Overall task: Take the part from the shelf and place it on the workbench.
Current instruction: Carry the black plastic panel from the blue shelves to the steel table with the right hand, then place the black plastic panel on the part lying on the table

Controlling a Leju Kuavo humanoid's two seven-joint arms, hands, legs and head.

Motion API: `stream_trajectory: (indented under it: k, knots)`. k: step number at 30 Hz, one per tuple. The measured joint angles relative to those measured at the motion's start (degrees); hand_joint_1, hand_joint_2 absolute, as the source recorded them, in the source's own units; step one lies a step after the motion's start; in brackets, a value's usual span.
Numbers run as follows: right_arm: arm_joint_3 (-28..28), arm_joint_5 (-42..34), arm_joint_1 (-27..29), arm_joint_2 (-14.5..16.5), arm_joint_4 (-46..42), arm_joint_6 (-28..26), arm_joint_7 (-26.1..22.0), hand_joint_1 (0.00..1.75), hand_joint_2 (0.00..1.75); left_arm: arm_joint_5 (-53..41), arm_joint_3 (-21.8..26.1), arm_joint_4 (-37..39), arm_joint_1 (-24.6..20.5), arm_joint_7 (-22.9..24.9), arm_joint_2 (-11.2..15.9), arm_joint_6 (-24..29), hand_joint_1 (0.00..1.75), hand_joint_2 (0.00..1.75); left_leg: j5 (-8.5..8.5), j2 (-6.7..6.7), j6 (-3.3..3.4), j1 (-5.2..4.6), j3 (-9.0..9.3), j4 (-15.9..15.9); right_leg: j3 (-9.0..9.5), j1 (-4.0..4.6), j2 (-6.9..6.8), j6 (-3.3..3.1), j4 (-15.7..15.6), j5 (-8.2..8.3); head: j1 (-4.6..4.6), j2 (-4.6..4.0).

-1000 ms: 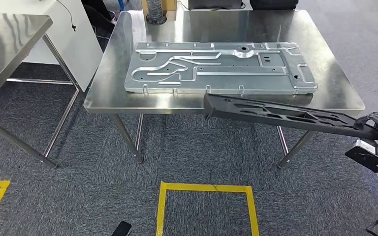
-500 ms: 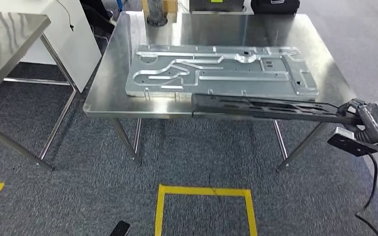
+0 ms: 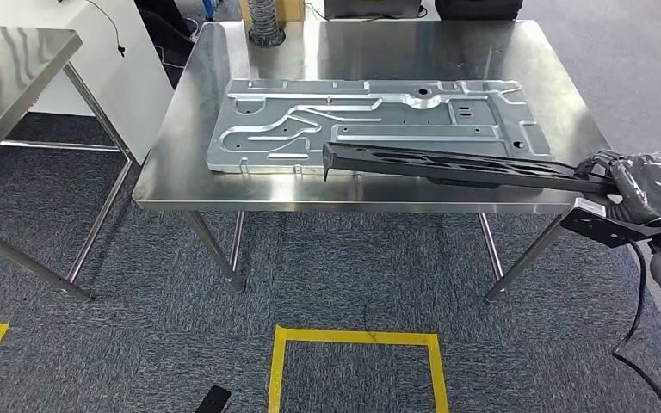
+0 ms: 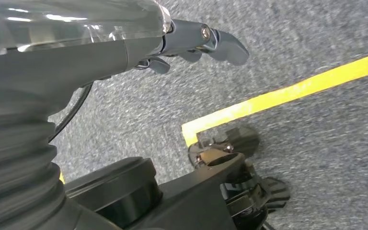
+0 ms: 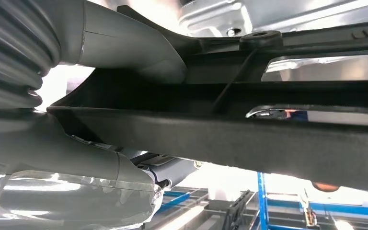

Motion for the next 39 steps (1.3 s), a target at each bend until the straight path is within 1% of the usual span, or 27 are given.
stream_trajectory:
  k: [1, 3, 4, 5, 6, 8, 9, 11, 13, 15, 17, 19, 21, 22, 23, 24, 25, 26, 27, 29, 31, 32, 33, 35, 36, 37, 39]
  knots:
    - [0.31, -0.01, -0.34, 0.09, 0.18, -0.03, 0.01, 1.57, 1.75, 0.00, 0.00, 0.00, 0.02, -0.03, 0.00, 0.03, 0.00, 1.75, -1.19, 0.01, -0.17, 0.09, -1.44, 2.98, 0.37, 0.05, -0.01, -0.38, -0.06, -0.35, 0.00, 0.00]
    - [1.00, 0.03, -1.05, 0.42, 0.78, -0.14, 0.01, 1.57, 1.75, 0.03, 0.01, 0.00, 0.20, -0.04, 0.01, 0.12, 0.00, 1.75, -3.66, 0.01, -0.24, 0.15, -6.03, 10.98, 1.24, 0.35, 0.02, -0.87, -0.07, -1.23, -0.01, 0.00]
    - [1.38, 0.05, -1.31, 0.61, 1.17, -0.23, 0.01, 1.57, 1.75, 0.07, 0.01, 0.00, 0.36, -0.04, 0.01, 0.18, 0.00, 1.75, -3.92, 0.01, -0.17, 0.16, -8.02, 13.84, 1.83, 0.53, 0.07, -0.96, -0.07, -1.70, -0.01, 0.00]
    - [1.70, 0.08, -1.52, 0.80, 1.57, -0.34, 0.01, 1.57, 1.75, 0.12, 0.01, 0.00, 0.51, -0.04, 0.01, 0.24, 0.00, 1.75, -2.96, 0.01, -0.01, 0.14, -9.14, 14.71, 2.57, 0.70, 0.12, -0.98, -0.07, -2.24, -0.01, 0.00]
    - [1.99, 0.11, -1.76, 0.96, 1.91, -0.46, 0.01, 1.57, 1.75, 0.17, 0.01, 0.00, 0.63, -0.04, 0.01, 0.28, 0.00, 1.75, -0.78, 0.00, 0.26, 0.09, -9.07, 13.11, 3.42, 0.85, 0.16, -0.97, -0.07, -2.84, -0.01, 0.00]
    - [2.52, 0.14, -2.49, 1.28, 2.47, -0.75, 0.01, 1.57, 1.75, 0.28, 0.01, 0.00, 0.79, -0.04, 0.03, 0.37, 0.00, 1.75, 4.54, -0.04, 1.12, -0.20, -6.70, 5.80, 5.18, 1.02, 0.21, -0.86, -0.17, -4.15, 0.00, 0.00]
    - [2.80, 0.15, -3.03, 1.45, 2.82, -0.88, -0.01, 1.57, 1.75, 0.33, 0.01, 0.00, 0.85, -0.03, 0.05, 0.43, 0.00, 1.75, 5.95, -0.05, 1.54, -0.41, -5.27, 2.41, 5.87, 1.11, 0.29, -0.67, -0.33, -4.69, 0.00, 0.01]
    - [3.39, 0.14, -3.80, 1.78, 3.47, -1.05, -0.03, 1.57, 1.75, 0.40, 0.01, 0.00, 0.90, 0.00, 0.07, 0.54, 0.00, 1.75, 5.47, 0.02, 2.10, -0.75, -3.18, -1.24, 6.85, 1.14, 0.42, -0.01, -0.95, -5.16, -0.01, 0.01]
    - [3.88, 0.15, -4.12, 1.85, 3.88, -1.09, -0.01, 1.57, 1.75, 0.42, 0.01, 0.00, 0.85, 0.02, 0.03, 0.59, 0.00, 1.75, 4.34, 0.08, 2.51, -0.67, -1.30, -3.41, 7.03, 1.04, 0.43, 0.76, -0.38, -4.19, -0.02, 0.02]
    - [4.26, 0.15, -4.46, 1.90, 4.22, -1.13, 0.03, 1.57, 1.75, 0.42, 0.01, 0.00, 0.81, -0.02, 0.00, 0.60, 0.00, 1.75, 3.78, -0.07, 2.93, -0.35, 1.07, -5.26, 4.64, 0.83, 0.28, 1.20, 4.12, -1.82, 0.03, 0.02]
    - [4.59, 0.13, -4.77, 2.02, 4.63, -1.09, -0.01, 1.57, 1.75, 0.42, 0.02, 0.00, 0.84, -0.01, -0.07, 0.60, 0.00, 1.75, 2.77, -0.22, 3.05, -0.13, 3.63, -6.58, -0.26, 0.68, 0.16, 1.48, 10.67, -1.52, 0.07, 0.02]
    - [4.95, 0.12, -4.83, 2.09, 5.11, -1.01, -0.03, 1.57, 1.75, 0.42, 0.03, 0.00, 1.01, 0.04, -0.11, 0.57, 0.00, 1.75, 1.10, -0.33, 3.00, 0.03, 6.35, -7.28, -4.88, 0.50, 0.13, 1.95, 14.02, -5.28, 0.07, 0.02]
    - [5.25, 0.13, -4.87, 2.14, 5.60, -0.97, -0.02, 1.57, 1.75, 0.42, 0.03, 0.00, 1.24, 0.10, -0.16, 0.55, 0.00, 1.75, -1.02, -0.53, 2.72, 0.25, 9.41, -7.52, -7.33, 0.26, -0.01, 2.40, 12.13, -8.65, 0.07, 0.01]
    - [5.35, 0.13, -4.93, 2.14, 5.84, -0.96, -0.02, 1.57, 1.75, 0.42, 0.03, 0.00, 1.35, 0.14, -0.19, 0.56, 0.00, 1.75, -2.19, -0.60, 2.47, 0.36, 11.04, -7.52, -7.76, 0.15, -0.16, 2.57, 9.40, -7.88, 0.07, 0.01]
    - [5.48, 0.13, -4.97, 2.17, 6.14, -0.94, -0.02, 1.57, 1.75, 0.42, 0.03, 0.01, 1.52, 0.19, -0.22, 0.56, 0.00, 1.75, -3.50, -0.66, 2.17, 0.44, 12.47, -7.52, -7.90, 0.07, -0.44, 2.61, 5.73, -4.04, 0.08, 0.01]
    - [5.62, 0.11, -5.05, 2.27, 6.55, -0.91, -0.02, 1.57, 1.75, 0.42, 0.03, 0.08, 1.66, 0.24, -0.24, 0.56, 0.00, 1.75, -4.88, -0.65, 1.86, 0.45, 13.92, -7.10, -8.09, 0.16, -0.71, 2.40, 2.29, 1.32, 0.06, 0.00]
    - [5.81, 0.13, -5.14, 2.45, 7.02, -0.81, 0.04, 1.57, 1.75, 0.43, 0.03, 0.15, 1.71, 0.31, -0.24, 0.57, 0.00, 1.75, -6.10, -0.74, 1.48, 0.41, 14.83, -6.71, -8.19, 0.23, -0.90, 1.95, 0.13, 6.13, 0.15, 0.00]
    - [5.98, 0.16, -5.19, 2.51, 7.38, -0.77, 0.04, 1.57, 1.75, 0.46, 0.04, 0.22, 1.75, 0.39, -0.22, 0.61, 0.00, 1.75, -7.11, -0.75, 1.06, 0.33, 15.47, -6.51, -8.34, 0.43, -0.95, 1.34, -0.62, 9.32, 0.19, 0.01]
    - [6.09, 0.16, -5.37, 2.56, 7.62, -0.82, 0.03, 1.57, 1.75, 0.50, 0.05, 0.28, 1.59, 0.50, -0.19, 0.66, 0.00, 1.75, -7.66, -0.66, 0.66, 0.23, 15.99, -5.95, -8.53, 0.63, -0.84, 0.71, -0.19, 9.74, 0.20, 0.01]
    - [6.14, 0.17, -6.23, 2.11, 7.70, -1.01, -0.09, 1.57, 1.75, 0.57, 0.07, 0.28, 1.03, 0.65, -0.16, 0.80, 0.00, 1.75, -6.41, -0.42, 0.03, 0.21, 14.11, -2.32, -8.28, 0.48, -0.64, -0.23, 0.77, 7.91, 0.14, 0.03]
    - [6.16, -0.03, -7.37, 1.89, 7.84, -1.38, -0.31, 1.57, 1.75, 0.57, 0.07, 0.28, 0.55, 0.57, -0.16, 1.18, 0.00, 1.75, -5.33, -0.20, -0.53, 0.37, 9.22, 5.46, -7.18, 0.31, -0.54, -0.97, 0.24, 6.83, 0.09, 0.03]
    - [6.23, -0.21, -7.59, 1.92, 7.94, -1.59, -0.47, 1.57, 1.75, 0.53, 0.07, 0.28, 0.52, 0.46, -0.16, 1.48, 0.00, 1.75, -6.32, -0.10, -0.82, 0.45, 6.65, 9.08, -6.38, 0.44, -0.42, -1.20, -0.07, 6.32, 0.07, 0.03]
    - [6.36, -0.43, -7.48, 2.02, 8.03, -1.78, -0.61, 1.57, 1.75, 0.46, 0.07, 0.28, 0.53, 0.33, -0.16, 1.83, 0.00, 1.75, -8.32, -0.08, -1.02, 0.51, 4.35, 11.59, -5.56, 0.56, -0.36, -1.33, -0.25, 5.76, 0.07, 0.02]
    - [6.67, -0.81, -6.98, 2.04, 8.14, -1.90, -0.73, 1.57, 1.75, 0.33, 0.06, 0.28, 0.59, 0.10, -0.16, 2.41, 0.00, 1.75, -11.95, -0.08, -1.03, 0.53, 0.93, 13.21, -3.95, 0.69, -0.18, -1.40, -0.37, 4.57, 0.07, 0.02]
    - [6.77, -0.96, -6.80, 2.04, 8.16, -1.90, -0.73, 1.18, 1.31, 0.28, 0.05, 0.28, 0.60, -0.01, -0.16, 2.60, 0.00, 1.75, -11.99, -0.08, -0.83, 0.49, 0.00, 12.17, -3.14, 0.75, -0.11, -1.40, -0.37, 4.00, 0.07, 0.02]
    - [6.83, -1.11, -6.70, 2.04, 8.17, -1.90, -0.72, 0.79, 0.87, 0.25, 0.05, 0.28, 0.61, -0.13, -0.16, 2.73, 0.00, 1.75, -10.15, -0.07, -0.50, 0.40, -0.36, 9.82, -2.33, 0.82, -0.06, -1.38, -0.38, 3.46, 0.07, 0.02]
    - [6.86, -1.53, -6.58, 2.05, 8.18, -1.92, -0.72, 0.00, 0.00, 0.19, 0.05, 0.28, 0.63, -0.28, -0.12, 2.88, 0.00, 1.75, -2.91, -0.10, 0.62, -0.06, -0.17, 2.97, -1.01, 0.98, -0.01, -1.26, -0.41, 2.64, 0.08, 0.02]
